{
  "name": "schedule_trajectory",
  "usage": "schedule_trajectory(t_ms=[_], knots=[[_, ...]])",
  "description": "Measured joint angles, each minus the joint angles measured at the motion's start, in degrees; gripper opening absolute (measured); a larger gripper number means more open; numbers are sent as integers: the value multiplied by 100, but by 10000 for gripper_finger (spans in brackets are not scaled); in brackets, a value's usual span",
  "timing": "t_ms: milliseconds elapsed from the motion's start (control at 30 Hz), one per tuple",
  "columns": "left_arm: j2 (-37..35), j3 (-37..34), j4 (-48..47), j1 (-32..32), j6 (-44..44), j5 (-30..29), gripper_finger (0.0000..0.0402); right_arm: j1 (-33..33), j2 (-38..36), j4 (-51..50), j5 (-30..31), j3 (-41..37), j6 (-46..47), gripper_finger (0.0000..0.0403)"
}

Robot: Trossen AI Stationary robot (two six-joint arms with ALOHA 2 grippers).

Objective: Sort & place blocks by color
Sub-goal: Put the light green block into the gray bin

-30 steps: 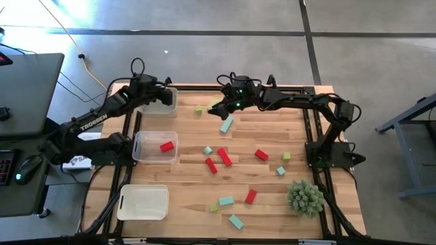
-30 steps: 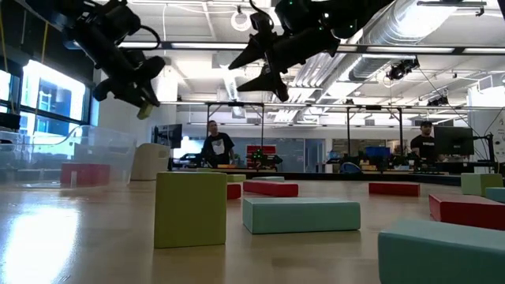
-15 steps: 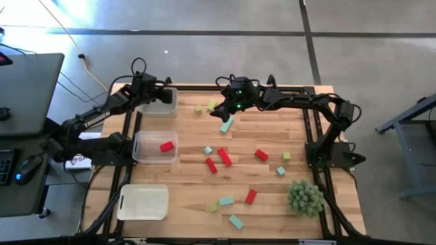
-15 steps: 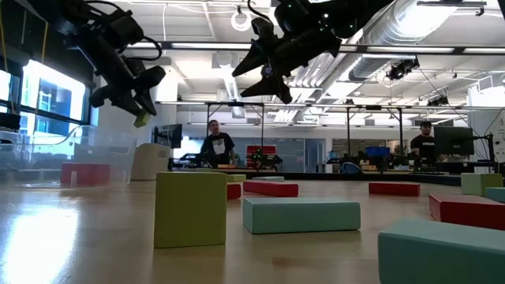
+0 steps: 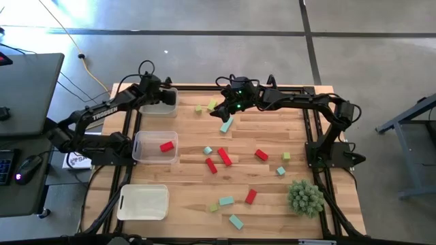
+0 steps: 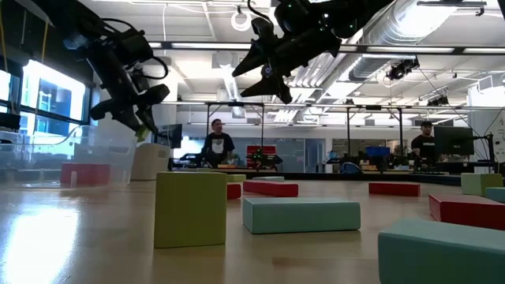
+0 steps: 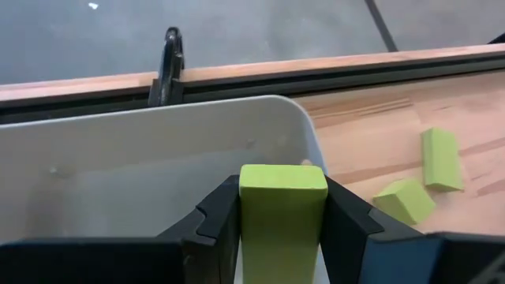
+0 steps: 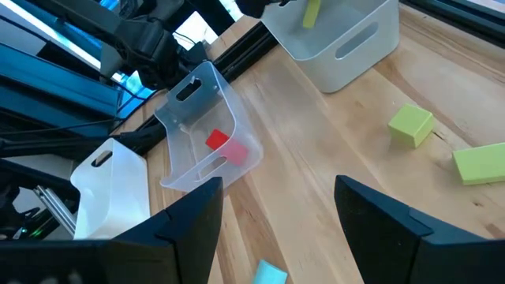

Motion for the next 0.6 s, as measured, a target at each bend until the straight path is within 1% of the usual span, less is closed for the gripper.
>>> schedule_trajectory(t_ms=[367,600], knots=[[347,0,-1,15,-148,-55,112,0,0,2,4,0,30,232],[421,0,0,15,-148,-61,114,0,0,2,19,0,-45,232]])
